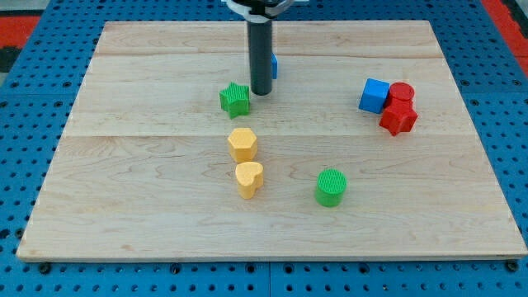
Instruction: Move the blue triangle above to the green star
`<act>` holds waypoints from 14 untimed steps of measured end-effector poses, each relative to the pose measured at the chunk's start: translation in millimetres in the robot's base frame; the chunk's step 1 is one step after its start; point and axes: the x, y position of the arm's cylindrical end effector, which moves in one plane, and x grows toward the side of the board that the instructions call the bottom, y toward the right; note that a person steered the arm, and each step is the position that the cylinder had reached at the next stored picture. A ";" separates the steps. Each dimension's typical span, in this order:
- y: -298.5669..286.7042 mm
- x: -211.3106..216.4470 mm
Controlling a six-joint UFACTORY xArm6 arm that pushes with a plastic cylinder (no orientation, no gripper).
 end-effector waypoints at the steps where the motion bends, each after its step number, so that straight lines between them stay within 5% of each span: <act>1: 50.2 -7.4; 3: 105.0 -19.6; 6: -60.5 -75.9; 7: -20.9 -70.1; 8: -1.6 -12.7; 10: -56.0 21.5; 14: 36.8 113.1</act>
